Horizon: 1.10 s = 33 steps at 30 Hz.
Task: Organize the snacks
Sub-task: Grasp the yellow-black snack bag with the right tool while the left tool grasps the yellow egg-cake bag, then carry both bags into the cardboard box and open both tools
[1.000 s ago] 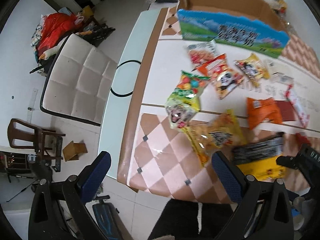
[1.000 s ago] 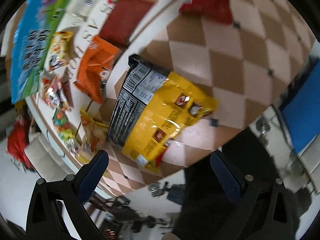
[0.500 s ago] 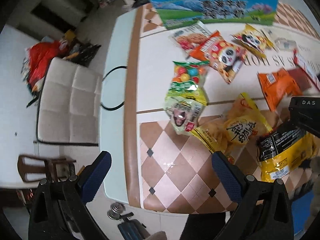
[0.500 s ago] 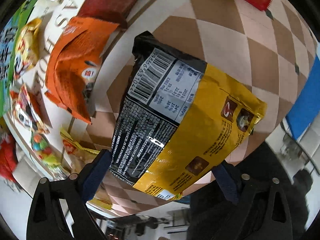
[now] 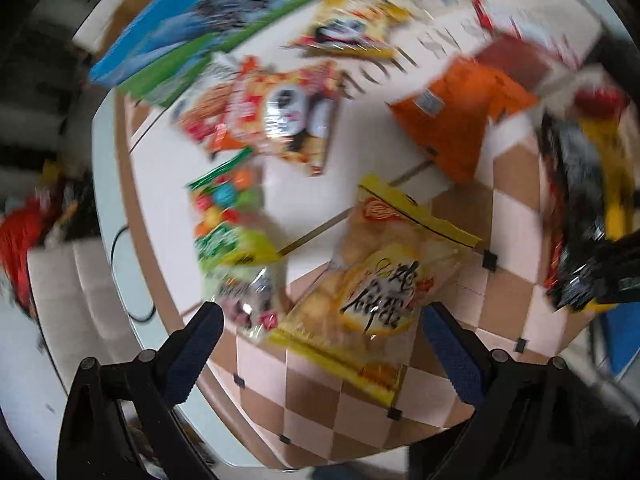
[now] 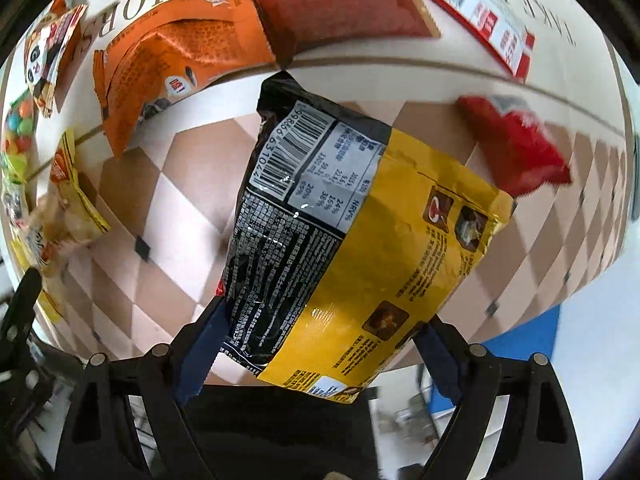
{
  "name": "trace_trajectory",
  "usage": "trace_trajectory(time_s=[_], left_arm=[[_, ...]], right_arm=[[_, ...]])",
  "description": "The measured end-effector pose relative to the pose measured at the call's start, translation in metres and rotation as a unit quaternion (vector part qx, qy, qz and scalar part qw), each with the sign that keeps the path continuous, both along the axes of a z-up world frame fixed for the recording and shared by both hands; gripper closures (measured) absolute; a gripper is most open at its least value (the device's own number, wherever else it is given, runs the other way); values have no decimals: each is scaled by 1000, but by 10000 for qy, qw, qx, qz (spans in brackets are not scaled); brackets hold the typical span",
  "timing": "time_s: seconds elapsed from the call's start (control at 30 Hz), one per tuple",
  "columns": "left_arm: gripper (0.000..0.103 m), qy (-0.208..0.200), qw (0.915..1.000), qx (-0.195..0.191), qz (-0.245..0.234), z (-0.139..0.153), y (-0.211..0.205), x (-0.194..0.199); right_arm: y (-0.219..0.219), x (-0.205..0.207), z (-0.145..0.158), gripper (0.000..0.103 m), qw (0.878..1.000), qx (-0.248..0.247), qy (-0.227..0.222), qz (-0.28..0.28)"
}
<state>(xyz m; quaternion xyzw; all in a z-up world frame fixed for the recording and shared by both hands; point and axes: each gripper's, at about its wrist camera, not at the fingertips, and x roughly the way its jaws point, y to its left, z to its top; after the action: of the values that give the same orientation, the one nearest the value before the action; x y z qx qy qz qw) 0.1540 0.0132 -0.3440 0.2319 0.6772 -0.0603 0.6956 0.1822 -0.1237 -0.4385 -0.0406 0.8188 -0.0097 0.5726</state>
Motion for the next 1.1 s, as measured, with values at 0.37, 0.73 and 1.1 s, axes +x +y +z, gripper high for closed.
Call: trace_trajectory(time_s=[0.37,0.73,1.1], left_arm=[[1,250,9960,-66,852,-31,5,41],[39,811,9793,-789,1680,-55,17,45],[60,530,9710,-778,2200,-38,23,34]], right_arm=[[-48,-14,24,5,9958,332,-259,-811],[-89,-16,8,5,9808,383,-113,-1911],[-72,-32,20,14,9803,116,-400,-1930]])
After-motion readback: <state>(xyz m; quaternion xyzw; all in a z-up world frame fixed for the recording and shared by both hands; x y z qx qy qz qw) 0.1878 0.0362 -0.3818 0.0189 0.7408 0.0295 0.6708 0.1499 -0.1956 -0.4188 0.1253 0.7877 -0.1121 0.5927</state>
